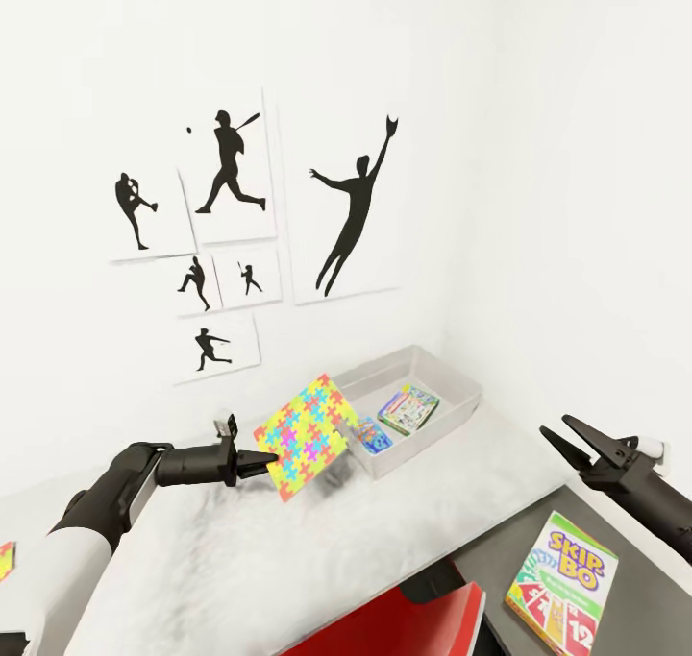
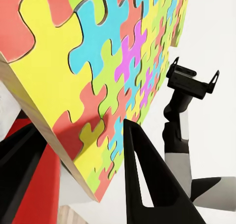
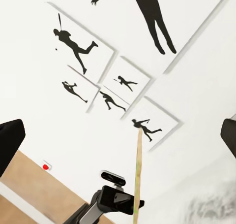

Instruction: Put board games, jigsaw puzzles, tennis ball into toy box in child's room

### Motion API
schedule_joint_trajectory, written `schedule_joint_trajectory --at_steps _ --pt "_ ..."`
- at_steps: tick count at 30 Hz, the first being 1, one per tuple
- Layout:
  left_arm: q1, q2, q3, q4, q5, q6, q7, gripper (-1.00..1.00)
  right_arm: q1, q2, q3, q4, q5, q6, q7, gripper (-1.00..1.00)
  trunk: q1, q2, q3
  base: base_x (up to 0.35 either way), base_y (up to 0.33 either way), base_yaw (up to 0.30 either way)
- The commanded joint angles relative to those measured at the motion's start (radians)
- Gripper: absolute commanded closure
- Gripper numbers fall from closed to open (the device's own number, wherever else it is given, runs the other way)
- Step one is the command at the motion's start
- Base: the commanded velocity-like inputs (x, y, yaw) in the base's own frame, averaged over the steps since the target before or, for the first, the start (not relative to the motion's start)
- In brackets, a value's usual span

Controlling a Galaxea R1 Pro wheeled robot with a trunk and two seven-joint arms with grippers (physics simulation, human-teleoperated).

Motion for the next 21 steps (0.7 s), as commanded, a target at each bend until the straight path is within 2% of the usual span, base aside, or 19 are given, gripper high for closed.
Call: schedule_joint_trajectory --at_steps 1,6,13,21 --pt "-0.001 0.000 0.000 0.000 0.000 0.011 -0.004 1.00 -0.001 0.001 -0.001 0.000 0.003 0.003 0.005 -1.00 0.001 -0.002 -0.002 0.083 0.000 0.000" --pt "-0.001 0.000 0.000 0.000 0.000 0.010 -0.004 1.00 -0.001 0.002 -0.001 0.000 0.003 0.003 0.004 -1.00 0.001 -0.002 -0.002 0.128 0.000 0.000" --pt "-0.001 0.001 0.000 0.000 0.000 0.011 -0.004 1.00 -0.001 0.003 -0.003 0.000 0.003 0.003 0.005 -1.00 0.001 -0.002 -0.002 0.016 0.000 0.000" --pt "-0.001 0.000 0.000 0.000 0.000 0.011 -0.004 1.00 -0.001 0.019 -0.003 0.000 0.005 -0.012 0.004 -1.00 0.001 -0.002 -0.002 0.000 0.000 0.000"
